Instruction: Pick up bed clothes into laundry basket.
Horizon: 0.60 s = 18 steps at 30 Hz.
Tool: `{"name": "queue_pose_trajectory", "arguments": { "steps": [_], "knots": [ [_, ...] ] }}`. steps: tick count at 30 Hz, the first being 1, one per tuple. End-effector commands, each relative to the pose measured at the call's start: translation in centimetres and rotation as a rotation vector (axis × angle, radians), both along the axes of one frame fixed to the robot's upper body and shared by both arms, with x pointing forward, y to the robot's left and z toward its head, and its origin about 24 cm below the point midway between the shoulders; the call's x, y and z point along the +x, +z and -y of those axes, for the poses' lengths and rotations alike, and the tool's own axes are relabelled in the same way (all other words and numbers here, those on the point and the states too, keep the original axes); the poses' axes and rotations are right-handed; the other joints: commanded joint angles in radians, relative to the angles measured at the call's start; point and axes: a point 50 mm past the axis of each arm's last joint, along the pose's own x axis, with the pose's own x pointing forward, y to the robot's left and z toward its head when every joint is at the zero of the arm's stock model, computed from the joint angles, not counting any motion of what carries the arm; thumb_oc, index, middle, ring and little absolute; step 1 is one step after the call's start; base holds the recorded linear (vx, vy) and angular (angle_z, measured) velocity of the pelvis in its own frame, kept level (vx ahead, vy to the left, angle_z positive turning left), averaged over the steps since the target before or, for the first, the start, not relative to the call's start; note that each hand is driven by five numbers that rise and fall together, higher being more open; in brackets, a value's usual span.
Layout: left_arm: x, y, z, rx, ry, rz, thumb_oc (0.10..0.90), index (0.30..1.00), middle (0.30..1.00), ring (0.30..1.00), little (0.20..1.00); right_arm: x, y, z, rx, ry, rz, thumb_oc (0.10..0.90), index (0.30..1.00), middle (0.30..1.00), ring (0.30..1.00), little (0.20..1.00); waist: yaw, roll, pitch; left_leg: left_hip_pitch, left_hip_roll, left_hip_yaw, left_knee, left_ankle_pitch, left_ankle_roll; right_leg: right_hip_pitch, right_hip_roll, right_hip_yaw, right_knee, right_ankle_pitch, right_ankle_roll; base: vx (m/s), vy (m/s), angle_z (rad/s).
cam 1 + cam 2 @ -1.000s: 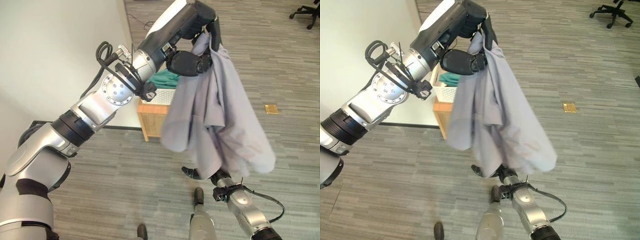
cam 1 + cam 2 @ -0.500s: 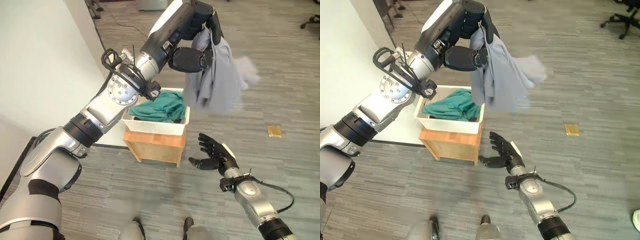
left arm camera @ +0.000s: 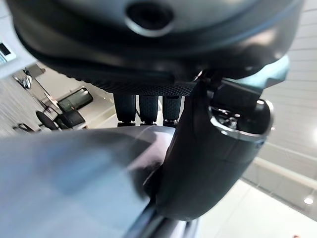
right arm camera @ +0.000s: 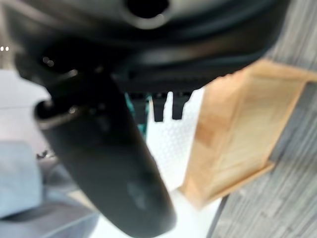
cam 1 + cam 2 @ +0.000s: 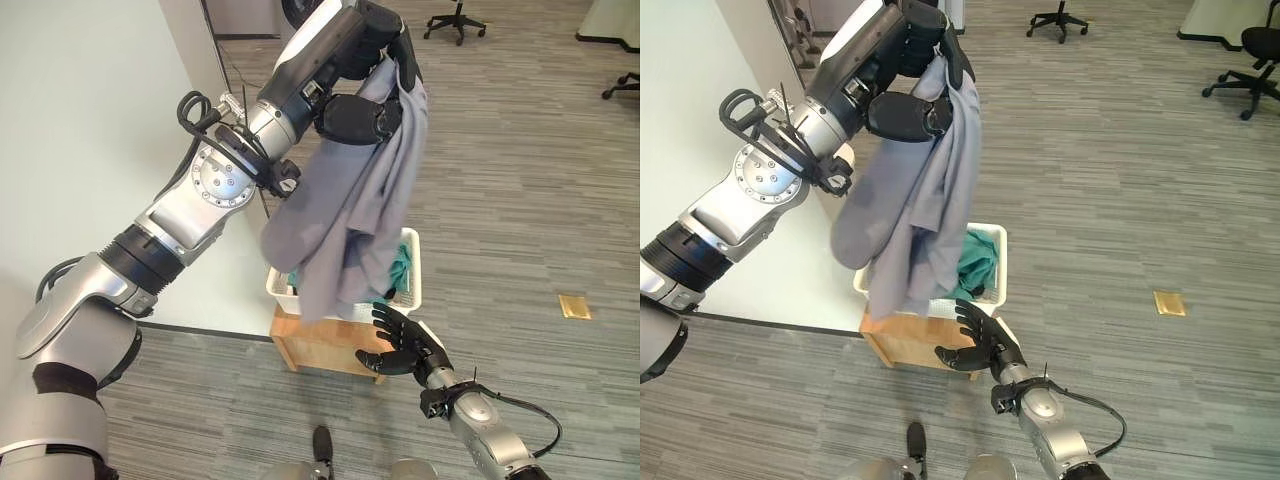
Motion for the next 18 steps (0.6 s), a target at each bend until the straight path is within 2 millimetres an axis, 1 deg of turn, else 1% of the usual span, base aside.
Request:
{"name": "queue_pose_trajectory", "arguments": {
  "steps": [1, 2, 4, 7, 11, 14, 18],
  "knots": [
    [-2.3, 8.8, -1.2, -0.235, -0.022, 0.290, 0.400, 0.300, 0.300, 0.300, 0.300, 2.3, 4.1, 0.1, 0.022, 0.020, 0.216, 0.800, 0.900, 0.900, 0.900, 0.900, 0.007, 0.006, -0.068, 0.021, 0.088, -0.008, 0.025, -0.080, -0.122, 0.019, 0.049, 0.048, -0.312, 0.202, 0.000, 0.11, -0.126, 0.47],
    [-2.3, 8.7, -1.4, -0.222, -0.023, 0.284, 0.400, 0.300, 0.300, 0.300, 0.300, 2.2, 4.0, 0.3, 0.012, 0.017, 0.212, 0.800, 0.900, 0.900, 0.900, 0.900, 0.012, 0.001, -0.070, 0.018, 0.090, -0.011, 0.031, -0.075, -0.123, 0.039, 0.054, 0.052, -0.322, 0.192, -0.005, 0.07, -0.088, 0.47],
    [-2.6, 8.9, -1.7, -0.231, -0.015, 0.309, 0.400, 0.300, 0.300, 0.300, 0.300, 2.1, 3.7, 0.5, 0.003, 0.014, 0.197, 0.800, 0.900, 0.900, 0.900, 0.900, 0.032, -0.007, -0.083, 0.009, 0.091, -0.002, 0.025, -0.072, -0.130, 0.080, 0.043, 0.024, -0.389, 0.196, -0.003, 0.02, -0.093, 0.46],
    [-2.3, 8.8, -1.9, -0.238, -0.009, 0.293, 0.400, 0.300, 0.300, 0.300, 0.300, 1.6, 3.5, 1.2, 0.001, 0.011, 0.186, 0.800, 0.900, 0.900, 0.900, 0.900, 0.034, -0.011, -0.104, 0.007, 0.092, -0.014, 0.006, -0.061, -0.140, 0.129, 0.053, -0.009, -0.451, 0.208, -0.004, 0.02, -0.103, 0.06],
    [-1.8, 8.8, -1.9, -0.244, 0.002, 0.270, 0.400, 0.300, 0.300, 0.300, 0.300, 1.0, 2.9, 2.1, -0.013, -0.020, 0.157, 0.800, 0.900, 0.900, 0.900, 0.900, 0.024, -0.005, -0.120, 0.004, 0.094, -0.036, -0.009, -0.056, -0.145, 0.154, 0.061, -0.031, -0.472, 0.202, -0.013, 0.03, -0.039, 0.26],
    [-1.5, 8.7, -2.2, -0.237, 0.022, 0.259, 0.400, 0.300, 0.300, 0.300, 0.300, 0.6, 2.6, 2.3, 0.006, -0.036, 0.142, 0.800, 0.900, 0.900, 0.900, 0.900, 0.021, -0.002, -0.126, 0.006, 0.094, -0.046, -0.015, -0.057, -0.149, 0.167, 0.068, -0.038, -0.494, 0.204, -0.016, 0.04, -0.008, 0.16],
    [-0.9, 8.8, -2.3, -0.184, 0.072, 0.253, 0.400, 0.300, 0.300, 0.300, 0.300, 0.4, 2.3, 2.3, 0.008, -0.033, 0.125, 0.800, 0.900, 0.900, 0.900, 0.900, 0.014, -0.001, -0.130, 0.006, 0.095, -0.050, -0.021, -0.058, -0.151, 0.171, 0.068, -0.042, -0.499, 0.203, -0.016, 0.01, 0.000, 0.02]
  ]
}}
